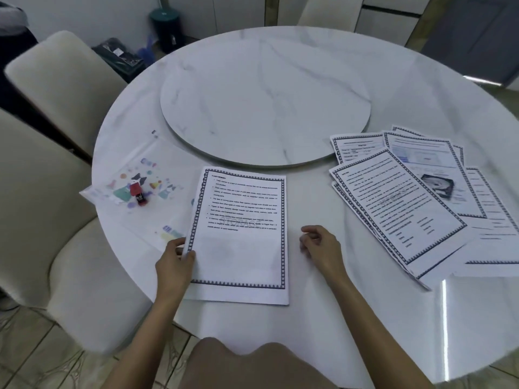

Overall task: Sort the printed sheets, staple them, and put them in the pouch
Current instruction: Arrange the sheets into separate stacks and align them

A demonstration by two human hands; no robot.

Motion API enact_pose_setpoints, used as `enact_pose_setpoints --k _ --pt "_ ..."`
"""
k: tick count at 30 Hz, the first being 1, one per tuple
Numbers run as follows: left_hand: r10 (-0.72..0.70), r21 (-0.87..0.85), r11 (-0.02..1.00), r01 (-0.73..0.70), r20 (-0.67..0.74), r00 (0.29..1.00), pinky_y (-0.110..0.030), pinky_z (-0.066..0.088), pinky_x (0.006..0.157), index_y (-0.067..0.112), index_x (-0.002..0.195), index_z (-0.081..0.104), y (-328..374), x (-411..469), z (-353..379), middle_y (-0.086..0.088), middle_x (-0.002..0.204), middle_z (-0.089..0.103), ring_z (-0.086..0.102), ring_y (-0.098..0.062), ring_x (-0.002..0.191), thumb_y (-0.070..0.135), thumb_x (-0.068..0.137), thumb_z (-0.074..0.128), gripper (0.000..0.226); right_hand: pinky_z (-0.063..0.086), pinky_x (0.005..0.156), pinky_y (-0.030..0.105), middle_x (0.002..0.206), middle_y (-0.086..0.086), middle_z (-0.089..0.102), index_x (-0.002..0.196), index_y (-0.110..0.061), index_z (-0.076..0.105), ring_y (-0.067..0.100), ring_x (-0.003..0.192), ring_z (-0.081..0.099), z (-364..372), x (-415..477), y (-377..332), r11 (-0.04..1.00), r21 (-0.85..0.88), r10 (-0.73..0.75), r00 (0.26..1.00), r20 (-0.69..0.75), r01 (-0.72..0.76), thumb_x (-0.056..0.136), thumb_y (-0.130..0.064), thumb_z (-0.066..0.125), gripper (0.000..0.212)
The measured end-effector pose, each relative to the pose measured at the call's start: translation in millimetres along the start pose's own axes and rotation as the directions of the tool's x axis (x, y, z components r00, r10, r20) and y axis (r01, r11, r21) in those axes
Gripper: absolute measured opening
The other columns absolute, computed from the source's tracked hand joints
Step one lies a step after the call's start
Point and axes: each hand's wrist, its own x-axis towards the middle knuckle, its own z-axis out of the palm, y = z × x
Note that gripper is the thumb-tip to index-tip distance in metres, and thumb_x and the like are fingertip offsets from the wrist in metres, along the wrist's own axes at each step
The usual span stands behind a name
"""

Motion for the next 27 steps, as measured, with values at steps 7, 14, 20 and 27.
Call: enact_pose_setpoints --k 7,14,20,27 --pt "0.011 0.018 1.000 -0.009 -0.090 0.996 -0.036 0.043 0.085 0.003 0.121 0.053 -3.1 -6.9 -2.5 -0.019 0.112 0.063 0.058 -0.031 0.096 0.009 0.090 0.055 0.031 0.045 0.059 0.010 0.077 0.007 0.065 0.099 -0.014 0.062 0.013 0.068 0.060 -42.4 -1.7 17.3 0.999 0.033 -0.009 1.000 -0.015 0.009 0.090 -0.007 0.053 0.015" --pt "0.128 0.169 0.981 -0.091 -0.218 0.968 -0.044 0.032 0.102 0.001 0.128 0.051 10.7 -36.6 20.4 -0.026 0.129 0.048 0.042 -0.040 0.119 0.004 0.091 0.049 0.037 0.044 0.064 0.003 0.082 0.000 0.065 0.098 -0.018 0.063 0.012 0.078 0.061 -85.9 3.0 40.4 0.998 -0.015 -0.053 0.998 -0.022 0.053 0.089 -0.008 0.054 0.016" --pt "0.246 0.032 0.969 -0.244 -0.127 0.961 -0.040 0.036 0.106 0.007 0.131 0.049 38.3 -60.3 57.2 -0.013 0.133 0.052 0.046 -0.030 0.123 0.006 0.093 0.048 0.038 0.049 0.079 0.025 0.087 0.000 0.065 0.095 -0.022 0.062 0.017 0.084 0.061 -122.6 11.8 49.6 0.993 -0.033 -0.112 0.993 -0.037 0.111 0.089 -0.008 0.055 0.017" --pt "0.361 -0.017 0.930 -0.366 0.214 0.908 -0.031 0.038 0.102 0.014 0.130 0.050 68.9 -79.3 106.6 -0.003 0.126 0.058 0.051 -0.021 0.118 0.008 0.092 0.051 0.038 0.039 0.069 0.000 0.093 0.000 0.065 0.098 -0.017 0.064 0.014 0.086 0.059 -158.9 7.0 61.8 0.986 -0.050 -0.164 0.976 -0.140 0.159 0.090 -0.010 0.057 0.014"
